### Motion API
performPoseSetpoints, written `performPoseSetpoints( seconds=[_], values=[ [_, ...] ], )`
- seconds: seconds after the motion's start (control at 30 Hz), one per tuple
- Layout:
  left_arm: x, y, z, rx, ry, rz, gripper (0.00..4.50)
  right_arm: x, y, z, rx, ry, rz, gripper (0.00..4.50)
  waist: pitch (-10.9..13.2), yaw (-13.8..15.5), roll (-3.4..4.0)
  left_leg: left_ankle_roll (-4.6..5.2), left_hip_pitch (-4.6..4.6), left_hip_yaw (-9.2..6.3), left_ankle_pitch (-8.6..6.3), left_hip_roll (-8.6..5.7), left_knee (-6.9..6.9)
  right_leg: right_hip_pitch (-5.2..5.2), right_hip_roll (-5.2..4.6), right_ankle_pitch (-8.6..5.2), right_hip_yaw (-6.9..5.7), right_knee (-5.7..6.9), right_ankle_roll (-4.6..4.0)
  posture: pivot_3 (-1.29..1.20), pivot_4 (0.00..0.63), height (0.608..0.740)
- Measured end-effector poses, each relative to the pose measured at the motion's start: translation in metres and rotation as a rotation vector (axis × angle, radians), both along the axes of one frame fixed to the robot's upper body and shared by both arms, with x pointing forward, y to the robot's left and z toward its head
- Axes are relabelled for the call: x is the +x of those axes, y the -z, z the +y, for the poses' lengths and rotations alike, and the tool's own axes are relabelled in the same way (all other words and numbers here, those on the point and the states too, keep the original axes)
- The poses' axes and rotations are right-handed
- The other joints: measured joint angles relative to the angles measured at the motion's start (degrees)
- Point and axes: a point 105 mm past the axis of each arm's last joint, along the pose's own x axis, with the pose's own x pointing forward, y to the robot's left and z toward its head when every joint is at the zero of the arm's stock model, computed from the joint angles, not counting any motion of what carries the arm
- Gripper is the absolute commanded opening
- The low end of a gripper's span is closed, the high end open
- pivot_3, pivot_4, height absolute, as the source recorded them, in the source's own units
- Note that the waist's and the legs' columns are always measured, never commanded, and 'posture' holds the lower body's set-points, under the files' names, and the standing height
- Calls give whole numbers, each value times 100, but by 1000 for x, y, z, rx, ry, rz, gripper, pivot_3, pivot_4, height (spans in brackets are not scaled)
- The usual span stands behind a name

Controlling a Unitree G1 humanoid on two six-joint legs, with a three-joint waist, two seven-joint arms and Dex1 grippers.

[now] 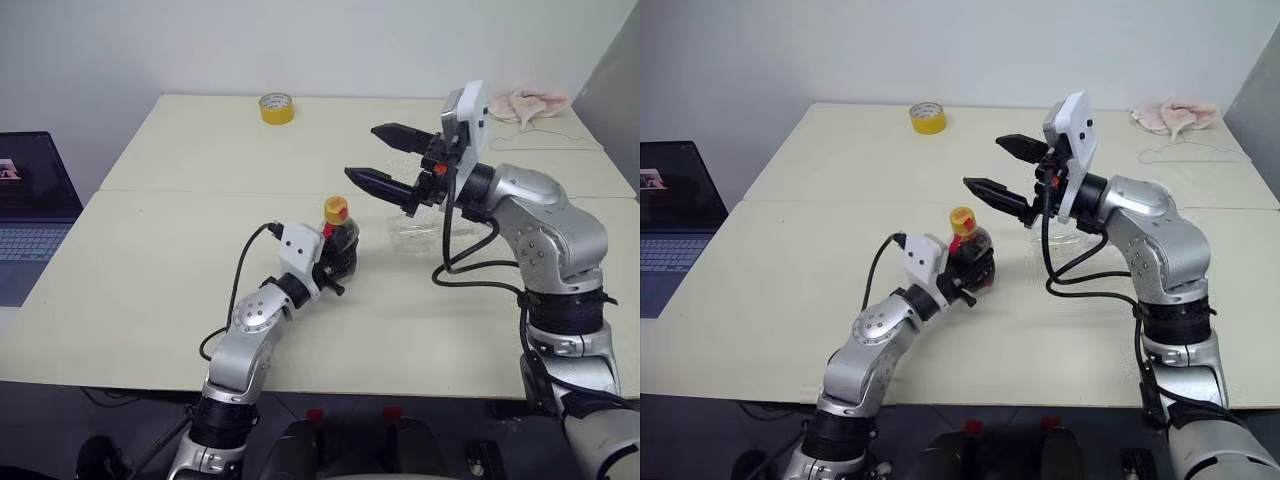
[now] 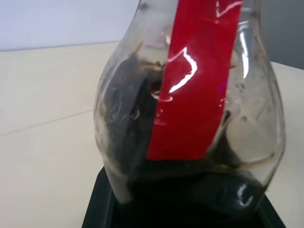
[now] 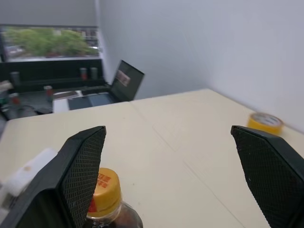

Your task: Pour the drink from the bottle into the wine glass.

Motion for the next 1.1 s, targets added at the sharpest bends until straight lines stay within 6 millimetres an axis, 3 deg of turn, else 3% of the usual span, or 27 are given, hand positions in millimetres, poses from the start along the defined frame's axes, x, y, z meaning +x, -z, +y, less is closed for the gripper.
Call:
performPoseSetpoints(
  seconds=[0.13,0.37,0.63,1.1],
  values=[
    [1,2,2,1,-18,12,1150,-13,22,21,-18,35,85,4500,0,-6,1,0,0,1,0,-1,-2,-2,1,0,3,2,0,0,150,740],
    [2,2,3,4,-37,12,1108,-6,31,29,-37,145,108,4500,0,-16,1,0,1,1,0,-2,-2,-1,1,0,2,2,0,0,150,740],
    [3,3,4,24,-48,8,1078,-7,40,44,-65,150,120,4500,0,-20,2,0,3,2,0,-1,-3,-2,3,0,3,2,0,0,150,740],
    [1,5,1,53,-36,2,1043,0,34,65,-42,159,139,4500,0,-24,3,0,4,1,0,-1,-6,-3,3,0,3,2,0,0,150,740]
  ],
)
